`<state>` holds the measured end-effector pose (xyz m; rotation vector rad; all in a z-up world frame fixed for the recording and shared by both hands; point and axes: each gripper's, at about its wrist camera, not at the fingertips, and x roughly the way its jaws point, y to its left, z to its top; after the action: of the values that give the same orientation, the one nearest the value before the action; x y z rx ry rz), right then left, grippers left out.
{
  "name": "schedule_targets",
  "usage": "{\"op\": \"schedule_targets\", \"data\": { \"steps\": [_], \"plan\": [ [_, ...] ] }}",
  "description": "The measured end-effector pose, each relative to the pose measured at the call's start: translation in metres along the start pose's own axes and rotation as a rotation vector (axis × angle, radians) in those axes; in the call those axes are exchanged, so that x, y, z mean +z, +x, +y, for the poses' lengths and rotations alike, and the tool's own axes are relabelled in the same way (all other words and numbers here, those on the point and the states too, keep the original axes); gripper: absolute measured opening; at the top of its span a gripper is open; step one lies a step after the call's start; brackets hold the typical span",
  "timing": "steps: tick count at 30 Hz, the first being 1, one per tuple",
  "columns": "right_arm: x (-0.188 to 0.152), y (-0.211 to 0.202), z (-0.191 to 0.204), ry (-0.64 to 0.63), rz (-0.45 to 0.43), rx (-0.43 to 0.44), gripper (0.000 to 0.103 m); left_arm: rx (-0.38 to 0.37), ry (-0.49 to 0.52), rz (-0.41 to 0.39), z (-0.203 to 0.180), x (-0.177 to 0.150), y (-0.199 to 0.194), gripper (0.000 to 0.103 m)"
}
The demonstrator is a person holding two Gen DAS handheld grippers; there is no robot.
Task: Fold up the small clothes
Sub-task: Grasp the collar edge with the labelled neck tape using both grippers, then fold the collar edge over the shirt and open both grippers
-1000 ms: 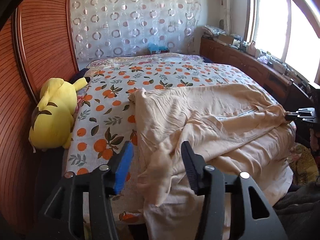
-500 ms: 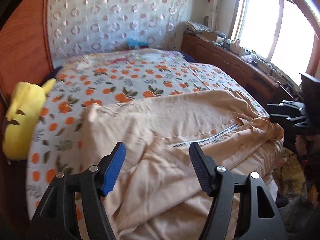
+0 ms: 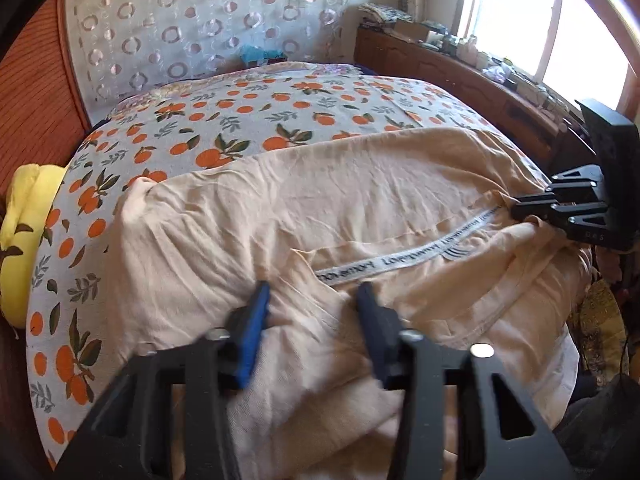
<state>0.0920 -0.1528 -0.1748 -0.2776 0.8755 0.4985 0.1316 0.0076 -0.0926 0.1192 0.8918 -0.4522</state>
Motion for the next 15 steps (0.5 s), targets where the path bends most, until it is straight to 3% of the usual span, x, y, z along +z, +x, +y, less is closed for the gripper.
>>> {"op": "schedule_targets", "data": {
  "steps": [1, 2, 3, 9, 15],
  "plan": [
    [-0.002, -0.002, 0.003, -0.006, -0.004, -0.001, 0.005, 0.000, 0.007, 0.008, -0.002, -0.001, 0.000, 0.022],
    [-0.003, -0.004, 0.004, -0.006, -0.008, 0.009, 0.004, 0.015, 0.027, 0.003, -0.006, -0.004, -0.001, 0.010],
    [-0.004, -0.007, 0.005, -0.005, -0.017, 0.016, 0.004, 0.031, 0.042, -0.005, -0.008, -0.005, -0.004, 0.008],
    [-0.019, -0.046, 0.005, 0.046, -0.101, 0.070, 0.004, -0.015, 0.044, -0.106, -0.022, -0.020, -0.060, 0.007],
    [-0.051, -0.084, 0.017, 0.047, -0.106, 0.101, 0.004, -0.049, 0.028, -0.103, -0.032, -0.046, -0.099, 0.007]
  ]
}}
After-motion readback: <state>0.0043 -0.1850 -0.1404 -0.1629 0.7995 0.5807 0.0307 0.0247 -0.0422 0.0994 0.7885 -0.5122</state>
